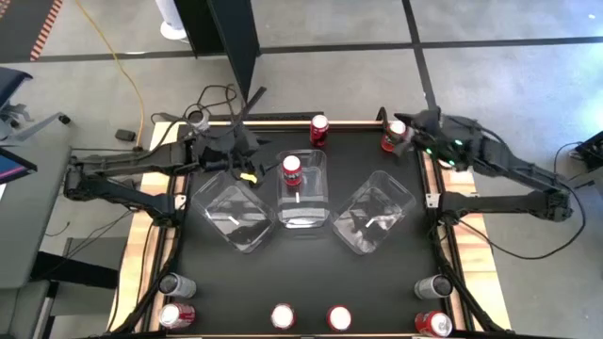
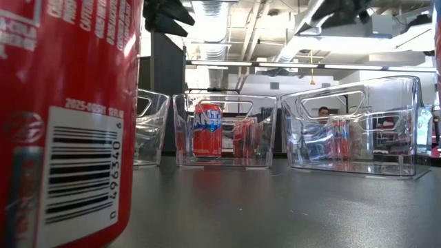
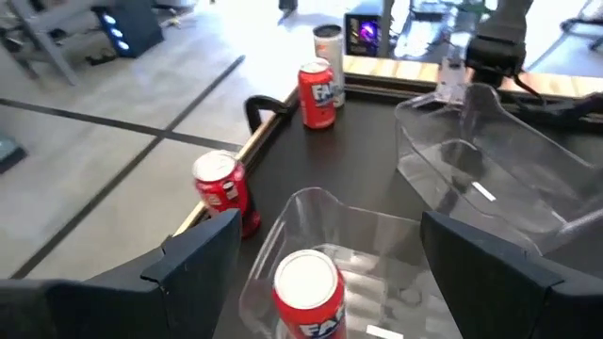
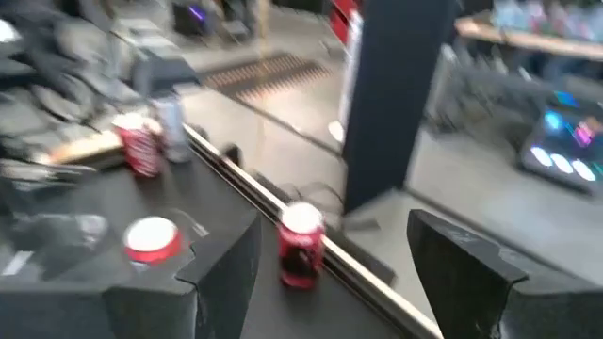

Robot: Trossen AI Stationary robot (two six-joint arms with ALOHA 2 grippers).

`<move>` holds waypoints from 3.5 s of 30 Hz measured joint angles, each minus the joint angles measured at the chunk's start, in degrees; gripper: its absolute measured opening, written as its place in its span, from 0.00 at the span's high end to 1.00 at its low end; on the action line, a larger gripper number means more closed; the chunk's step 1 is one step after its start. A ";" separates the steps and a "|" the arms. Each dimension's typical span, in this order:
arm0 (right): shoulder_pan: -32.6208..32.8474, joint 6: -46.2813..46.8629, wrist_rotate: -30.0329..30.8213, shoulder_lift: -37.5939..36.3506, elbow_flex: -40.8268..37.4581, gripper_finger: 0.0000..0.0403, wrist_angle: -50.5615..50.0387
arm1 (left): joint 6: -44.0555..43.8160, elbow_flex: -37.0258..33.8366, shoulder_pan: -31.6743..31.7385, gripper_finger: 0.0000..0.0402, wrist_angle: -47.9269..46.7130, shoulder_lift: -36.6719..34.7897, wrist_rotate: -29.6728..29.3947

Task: Sort soda cans
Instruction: Put the top right white soda can into the right transparent bin

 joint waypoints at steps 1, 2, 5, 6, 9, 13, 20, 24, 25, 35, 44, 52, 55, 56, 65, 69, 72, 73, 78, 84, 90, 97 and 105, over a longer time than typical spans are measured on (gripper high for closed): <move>-1.12 0.60 0.04 1.45 0.46 0.29 -0.35 | -0.09 -1.04 -0.33 0.20 0.94 -1.06 -1.13; -2.09 1.11 0.06 2.69 0.90 0.29 -0.23 | 0.05 -2.13 -0.56 0.20 1.88 -2.15 -2.37; -4.49 1.37 0.09 5.90 1.17 0.29 -0.66 | 1.05 -4.16 -0.55 0.20 3.24 -5.76 -5.28; -5.25 1.88 0.07 6.83 1.33 0.29 -1.15 | 0.98 -4.60 -0.26 0.20 3.25 -6.89 -6.11; -7.95 5.47 0.81 8.58 2.08 0.29 -3.21 | -0.55 -6.05 0.49 0.20 3.35 -9.87 -7.43; -12.51 12.82 6.38 9.04 3.31 0.29 -10.13 | -2.56 -8.22 0.46 0.20 3.11 -11.66 -7.45; -19.51 26.02 7.25 10.81 3.61 0.29 -21.90 | -3.20 -12.42 0.53 0.20 5.52 -12.53 -8.66; -23.43 30.78 7.25 13.50 3.61 0.29 -25.75 | -3.26 -13.73 0.53 0.20 6.38 -12.53 -8.72; -24.39 31.47 7.25 14.12 3.61 0.29 -25.77 | -3.26 -13.99 0.53 0.20 6.78 -12.53 -8.73; -29.14 37.14 6.50 20.33 3.76 0.28 -27.18 | -2.55 -14.28 0.53 0.20 7.03 -12.53 -8.54; -29.68 42.13 6.70 21.29 3.78 0.16 -26.48 | 1.04 -14.28 0.53 0.20 8.96 -12.53 -8.41; -30.41 49.24 7.39 26.11 3.78 0.08 -26.76 | 4.93 -14.28 0.53 0.20 9.57 -12.53 -6.62; -30.38 52.11 7.39 28.58 3.78 0.08 -27.97 | 6.42 -14.28 0.60 0.20 9.59 -12.53 -6.59; -30.40 52.74 7.41 29.34 3.78 0.08 -28.13 | 6.87 -14.28 0.75 0.20 9.59 -12.53 -6.58; -30.40 58.26 8.83 31.69 3.78 0.08 -29.25 | 8.73 -14.28 4.46 0.20 8.00 -12.53 0.69; -30.92 60.27 9.75 31.69 3.78 0.08 -30.03 | 8.89 -14.28 6.09 0.20 6.82 -12.53 2.99; -31.56 61.18 9.93 31.69 3.78 0.08 -30.79 | 8.96 -14.64 6.75 0.20 7.31 -12.53 4.68; -31.62 61.40 10.09 31.69 3.78 0.08 -30.78 | 9.06 -15.05 6.91 0.20 8.01 -12.53 5.36; -31.64 62.92 10.54 31.69 3.78 0.08 -30.69 | 9.48 -15.29 7.63 0.20 8.27 -12.46 7.12; -31.86 64.29 11.25 31.69 3.78 0.09 -30.56 | 9.53 -15.29 8.05 0.20 8.20 -12.44 8.40; -31.90 65.21 11.30 32.32 3.76 0.09 -30.43 | 9.53 -15.29 8.05 0.20 8.14 -12.44 8.40; -31.88 66.06 11.69 33.54 3.74 0.09 -29.45 | 9.52 -15.29 8.05 0.20 7.77 -12.44 8.38; -31.88 68.86 12.63 35.95 3.74 0.09 -29.40 | 9.50 -15.29 8.05 0.20 7.20 -12.44 8.36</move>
